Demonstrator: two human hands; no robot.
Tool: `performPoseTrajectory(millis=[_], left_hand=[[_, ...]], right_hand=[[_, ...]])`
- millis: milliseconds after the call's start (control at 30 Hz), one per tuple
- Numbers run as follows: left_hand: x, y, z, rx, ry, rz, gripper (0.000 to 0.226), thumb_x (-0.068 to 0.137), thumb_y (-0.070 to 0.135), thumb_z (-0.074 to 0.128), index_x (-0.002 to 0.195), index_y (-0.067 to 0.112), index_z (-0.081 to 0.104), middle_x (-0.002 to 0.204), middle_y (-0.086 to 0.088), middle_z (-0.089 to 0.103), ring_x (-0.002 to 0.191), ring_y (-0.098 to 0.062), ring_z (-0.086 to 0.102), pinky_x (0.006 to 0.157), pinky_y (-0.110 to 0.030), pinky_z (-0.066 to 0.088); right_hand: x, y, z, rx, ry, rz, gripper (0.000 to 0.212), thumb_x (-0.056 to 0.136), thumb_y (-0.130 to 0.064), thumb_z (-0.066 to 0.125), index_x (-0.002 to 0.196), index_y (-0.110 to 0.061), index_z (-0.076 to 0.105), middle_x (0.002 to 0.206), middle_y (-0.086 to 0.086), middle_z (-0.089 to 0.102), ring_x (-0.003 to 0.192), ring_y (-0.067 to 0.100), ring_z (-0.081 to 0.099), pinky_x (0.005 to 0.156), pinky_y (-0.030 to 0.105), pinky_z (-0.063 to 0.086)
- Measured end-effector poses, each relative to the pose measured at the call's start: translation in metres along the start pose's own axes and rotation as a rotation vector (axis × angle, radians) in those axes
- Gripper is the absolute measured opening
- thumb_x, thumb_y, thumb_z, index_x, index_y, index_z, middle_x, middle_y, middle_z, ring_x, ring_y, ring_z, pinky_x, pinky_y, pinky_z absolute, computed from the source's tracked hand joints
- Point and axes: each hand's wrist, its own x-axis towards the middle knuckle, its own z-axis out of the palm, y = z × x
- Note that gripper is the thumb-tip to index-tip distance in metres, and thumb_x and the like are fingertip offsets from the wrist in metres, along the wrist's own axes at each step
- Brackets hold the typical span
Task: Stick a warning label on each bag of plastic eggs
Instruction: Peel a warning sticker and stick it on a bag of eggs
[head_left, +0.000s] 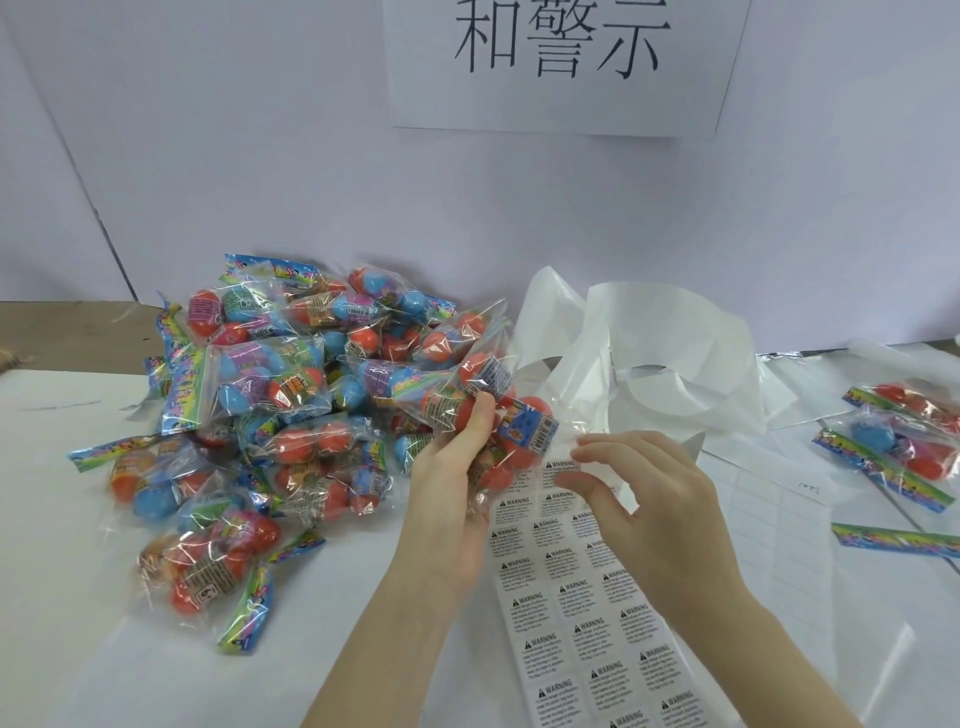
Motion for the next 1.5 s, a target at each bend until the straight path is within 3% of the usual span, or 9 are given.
performPoseTrajectory(millis=[433,600,767,1033,1200,1367,1433,1500], left_hand=[[-0.001,-0.002,0.001,-0.009,0.036,0.024,0.062,0.065,0.035,0.065,0.115,-0.002,0.062,0.098,-0.011,0.071,0.074,-0.015,0.067,0.067,-0.022,0.055],[-0.001,-0.002,0.002,-0.021,0.032,0.044,0.059,0.067,0.034,0.065,0.114,-0.002,0.063,0.096,-0.011,0.071,0.072,-0.014,0.068,0.064,-0.021,0.056],[-0.001,-0.003,0.001,-0.014,0.031,0.049,0.059,0.068,0.034,0.064,0.115,-0.001,0.063,0.106,-0.014,0.070,0.081,-0.016,0.067,0.074,-0.025,0.055],[-0.001,-0.004,0.001,-0.024,0.045,0.076,0.057,0.066,0.034,0.066,0.111,-0.002,0.064,0.090,-0.008,0.073,0.071,-0.013,0.069,0.067,-0.022,0.057],[-0.003,-0.005,0.002,-0.024,0.051,0.087,0.058,0.066,0.035,0.066,0.111,-0.001,0.064,0.094,-0.010,0.072,0.075,-0.014,0.069,0.065,-0.023,0.056],[-0.002,-0.004,0.003,-0.049,0.058,0.109,0.057,0.068,0.032,0.065,0.113,-0.003,0.063,0.099,-0.013,0.071,0.076,-0.015,0.069,0.067,-0.023,0.058],[-0.003,-0.004,0.003,-0.043,0.059,0.127,0.052,0.069,0.031,0.065,0.110,-0.002,0.064,0.096,-0.011,0.073,0.076,-0.014,0.069,0.067,-0.022,0.058],[-0.003,-0.004,0.003,-0.029,0.062,0.149,0.041,0.071,0.029,0.064,0.100,0.000,0.067,0.086,-0.007,0.074,0.073,-0.013,0.071,0.061,-0.021,0.056]], right_hand=[[0.000,0.000,0.000,-0.129,0.011,-0.068,0.015,0.070,-0.014,0.081,0.075,-0.007,0.069,0.082,0.002,0.071,0.076,0.023,0.066,0.068,0.033,0.052],[0.000,-0.002,0.000,-0.152,0.009,-0.066,0.013,0.072,-0.017,0.078,0.076,-0.008,0.070,0.084,0.001,0.071,0.078,0.023,0.064,0.073,0.028,0.045],[0.000,-0.004,0.000,-0.161,-0.022,-0.053,0.018,0.068,-0.012,0.083,0.078,-0.006,0.069,0.085,0.002,0.070,0.080,0.026,0.064,0.075,0.030,0.042],[-0.001,-0.004,0.002,-0.171,-0.026,-0.050,0.015,0.072,-0.009,0.077,0.078,-0.005,0.064,0.082,0.004,0.065,0.081,0.023,0.056,0.075,0.031,0.039],[-0.002,-0.008,0.004,-0.173,0.034,-0.013,0.016,0.071,-0.004,0.079,0.073,-0.005,0.064,0.078,0.007,0.059,0.075,0.016,0.039,0.070,0.026,0.035],[-0.003,-0.012,0.003,-0.016,-0.038,0.045,0.011,0.075,-0.011,0.070,0.074,-0.009,0.059,0.077,-0.001,0.060,0.074,0.019,0.054,0.078,0.016,0.035],[-0.002,-0.014,0.001,0.023,-0.087,0.066,0.008,0.075,-0.012,0.065,0.074,-0.011,0.057,0.080,-0.003,0.062,0.078,0.017,0.058,0.092,0.005,0.025],[-0.002,-0.014,-0.002,0.097,-0.156,0.109,0.006,0.079,-0.013,0.060,0.077,-0.015,0.054,0.086,-0.004,0.064,0.086,0.011,0.056,0.094,0.000,0.019]])
